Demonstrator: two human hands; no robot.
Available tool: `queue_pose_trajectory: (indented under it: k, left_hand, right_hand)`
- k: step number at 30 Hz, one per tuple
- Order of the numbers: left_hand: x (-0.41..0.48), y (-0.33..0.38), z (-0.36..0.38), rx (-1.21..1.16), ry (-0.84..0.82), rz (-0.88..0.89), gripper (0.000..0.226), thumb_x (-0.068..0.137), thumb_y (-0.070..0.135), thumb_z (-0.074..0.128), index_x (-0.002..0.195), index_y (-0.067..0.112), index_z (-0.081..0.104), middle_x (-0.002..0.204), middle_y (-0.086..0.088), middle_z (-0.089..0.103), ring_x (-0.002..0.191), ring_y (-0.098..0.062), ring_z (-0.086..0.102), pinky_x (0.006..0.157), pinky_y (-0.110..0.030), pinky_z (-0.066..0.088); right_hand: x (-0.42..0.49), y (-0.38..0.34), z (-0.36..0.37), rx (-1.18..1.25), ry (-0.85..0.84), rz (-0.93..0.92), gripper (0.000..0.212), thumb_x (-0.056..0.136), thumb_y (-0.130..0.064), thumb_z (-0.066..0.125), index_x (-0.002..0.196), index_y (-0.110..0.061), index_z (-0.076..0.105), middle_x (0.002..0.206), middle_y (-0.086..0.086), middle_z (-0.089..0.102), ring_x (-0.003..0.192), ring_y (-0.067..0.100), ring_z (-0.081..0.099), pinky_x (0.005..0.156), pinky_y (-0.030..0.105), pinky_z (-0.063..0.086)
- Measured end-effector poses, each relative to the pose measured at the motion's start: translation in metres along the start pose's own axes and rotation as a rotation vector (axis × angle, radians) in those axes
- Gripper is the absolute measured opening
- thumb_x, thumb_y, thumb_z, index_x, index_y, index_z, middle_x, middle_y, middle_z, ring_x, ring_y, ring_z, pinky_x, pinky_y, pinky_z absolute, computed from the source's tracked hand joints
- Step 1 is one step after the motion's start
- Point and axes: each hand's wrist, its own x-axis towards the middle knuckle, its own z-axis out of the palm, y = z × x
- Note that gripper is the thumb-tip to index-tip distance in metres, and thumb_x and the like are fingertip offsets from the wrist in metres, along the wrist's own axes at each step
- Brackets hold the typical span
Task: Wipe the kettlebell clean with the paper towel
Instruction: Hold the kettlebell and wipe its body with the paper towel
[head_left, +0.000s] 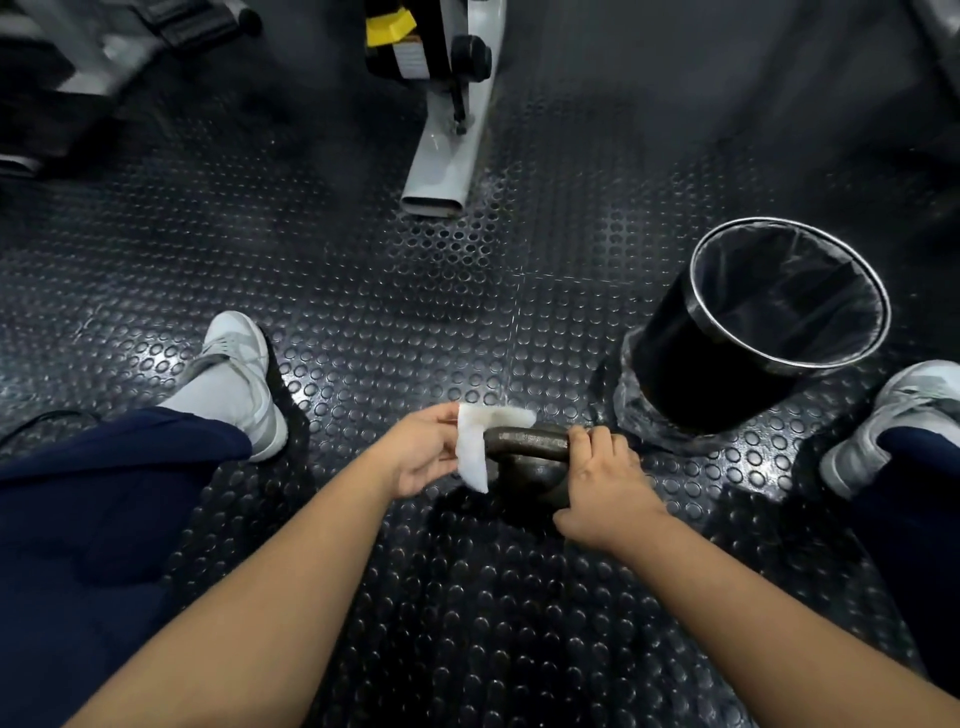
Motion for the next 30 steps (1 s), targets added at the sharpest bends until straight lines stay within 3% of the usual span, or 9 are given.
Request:
queue_pose_trajectory:
  k: [3,6,9,13,15,17,20,26,30]
  left_hand:
    - [0.005,-0.019,0.007,0.0,0.019,0.043,0.034,0.098,-0.007,0.063,0.122,0.014,0.073,0.117,-0.011,0.078,0.093,-0.023,0.075,0.077,-0.038,0.065]
    - [0.011,-0.034,0.008,0.016,0.045,0.08,0.033,0.097,-0.001,0.065,0.121,0.02,0.075,0.12,-0.005,0.078,0.103,-0.023,0.075,0.085,-0.034,0.063]
    - [0.008,-0.035,0.018,0.054,-0.062,0.077,0.031,0.104,0.022,0.056,0.13,0.024,0.074,0.123,-0.005,0.077,0.115,-0.025,0.071,0.096,-0.035,0.057]
    - [0.029,-0.029,0.036,0.2,0.092,0.005,0.038,0.099,0.029,0.044,0.118,0.02,0.076,0.114,-0.019,0.075,0.084,-0.022,0.065,0.08,-0.035,0.051]
    - [0.038,-0.022,0.037,0.32,0.153,-0.034,0.043,0.1,0.027,0.038,0.125,0.006,0.066,0.095,-0.01,0.069,0.075,-0.018,0.055,0.081,-0.035,0.052]
    - [0.038,-0.013,0.039,0.4,0.196,0.018,0.04,0.106,0.02,0.035,0.132,0.002,0.059,0.101,-0.003,0.065,0.082,-0.021,0.057,0.081,-0.034,0.05]
    - [0.032,-0.009,0.036,0.356,0.194,0.052,0.028,0.106,0.015,0.045,0.124,0.009,0.066,0.111,-0.013,0.074,0.094,-0.028,0.068,0.08,-0.036,0.052]
    - [0.024,-0.013,0.053,0.057,0.041,-0.099,0.032,0.107,0.032,0.044,0.109,0.013,0.07,0.074,-0.003,0.071,0.059,-0.017,0.066,0.054,-0.027,0.05]
    - [0.023,-0.01,0.061,0.005,0.002,-0.093,0.028,0.098,0.034,0.049,0.106,0.016,0.069,0.082,-0.006,0.071,0.073,-0.022,0.068,0.061,-0.03,0.054]
  right_hand:
    - [0.0,0.0,0.001,-0.003,0.009,-0.003,0.11,0.079,-0.05,0.069,0.16,-0.009,0.006,0.142,0.011,0.029,0.131,0.031,0.034,0.12,0.047,0.031]
    - [0.0,0.0,0.002,0.005,0.008,0.0,0.11,0.079,-0.05,0.07,0.159,-0.009,0.007,0.142,0.011,0.029,0.131,0.031,0.034,0.12,0.047,0.03]
    - [0.0,-0.001,0.002,0.012,0.013,0.0,0.109,0.079,-0.05,0.07,0.158,-0.01,0.008,0.141,0.011,0.028,0.131,0.03,0.033,0.121,0.048,0.03]
    - [0.0,-0.001,0.002,0.014,0.023,-0.005,0.107,0.079,-0.049,0.071,0.157,-0.01,0.008,0.141,0.011,0.029,0.131,0.031,0.033,0.121,0.048,0.03]
    - [-0.001,-0.001,0.0,0.014,0.016,-0.006,0.107,0.08,-0.048,0.071,0.158,-0.01,0.008,0.141,0.011,0.029,0.131,0.031,0.033,0.121,0.048,0.03]
    - [-0.002,-0.001,-0.001,0.007,0.021,-0.006,0.108,0.08,-0.048,0.071,0.158,-0.009,0.007,0.143,0.011,0.029,0.133,0.031,0.033,0.121,0.049,0.03]
    - [-0.003,-0.001,-0.003,0.002,0.015,-0.006,0.11,0.081,-0.049,0.071,0.159,-0.009,0.006,0.144,0.012,0.028,0.134,0.032,0.033,0.122,0.05,0.029]
    - [-0.003,-0.001,-0.001,0.039,0.032,-0.007,0.107,0.078,-0.046,0.074,0.157,-0.011,0.011,0.141,0.01,0.03,0.131,0.031,0.034,0.121,0.049,0.03]
    - [-0.002,-0.002,-0.001,0.045,0.033,0.006,0.108,0.076,-0.044,0.075,0.157,-0.012,0.011,0.139,0.01,0.031,0.13,0.03,0.035,0.12,0.05,0.031]
